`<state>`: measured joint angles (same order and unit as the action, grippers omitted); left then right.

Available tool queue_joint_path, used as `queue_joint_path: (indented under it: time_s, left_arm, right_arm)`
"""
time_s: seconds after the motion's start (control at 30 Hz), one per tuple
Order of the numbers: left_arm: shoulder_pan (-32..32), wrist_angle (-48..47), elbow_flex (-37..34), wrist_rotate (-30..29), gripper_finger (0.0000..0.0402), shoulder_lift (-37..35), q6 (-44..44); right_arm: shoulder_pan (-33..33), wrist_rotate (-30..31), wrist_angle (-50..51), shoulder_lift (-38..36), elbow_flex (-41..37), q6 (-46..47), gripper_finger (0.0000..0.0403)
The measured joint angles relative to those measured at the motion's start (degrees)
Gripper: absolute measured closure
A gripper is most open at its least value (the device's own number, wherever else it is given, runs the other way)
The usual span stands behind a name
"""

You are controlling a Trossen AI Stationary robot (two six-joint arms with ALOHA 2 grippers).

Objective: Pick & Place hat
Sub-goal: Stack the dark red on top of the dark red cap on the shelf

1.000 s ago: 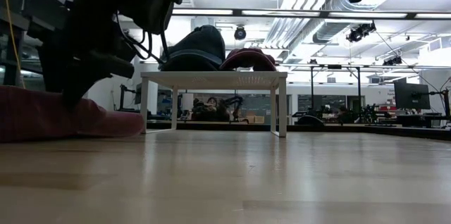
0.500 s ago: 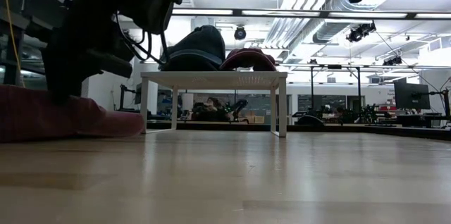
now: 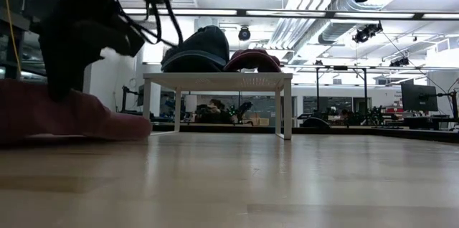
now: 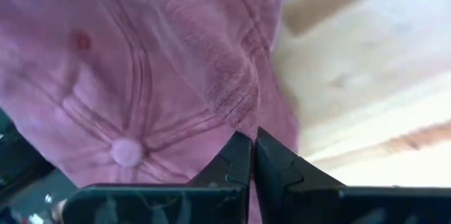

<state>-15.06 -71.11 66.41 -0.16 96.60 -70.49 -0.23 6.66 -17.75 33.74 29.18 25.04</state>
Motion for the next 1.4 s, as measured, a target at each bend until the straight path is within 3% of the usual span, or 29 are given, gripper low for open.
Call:
queue_joint_path:
  time_s: [0.33,0.77,1.23,1.4]
  left_arm:
    - [-4.5,8.2,3.1,-4.2,0.0401,0.0,12.4]
    - [-4.5,18.6,3.3,-7.2,0.0401,0.0,28.0]
    - [-4.5,32.9,3.3,-1.2,0.0401,0.0,44.3]
    - [-4.5,37.8,3.3,0.9,0.0401,0.0,54.0]
  right_arm:
    - [0.0,-0.2,1.2,0.0,0.0,0.0,0.0197]
    - [0.0,0.7,3.0,2.0,0.0,0.2,0.0197]
    - [0.0,1.4,-2.0,6.0,0.0,-4.5,0.0197]
    - [0.0,0.4,-1.6,6.0,0.0,-5.9,0.0197]
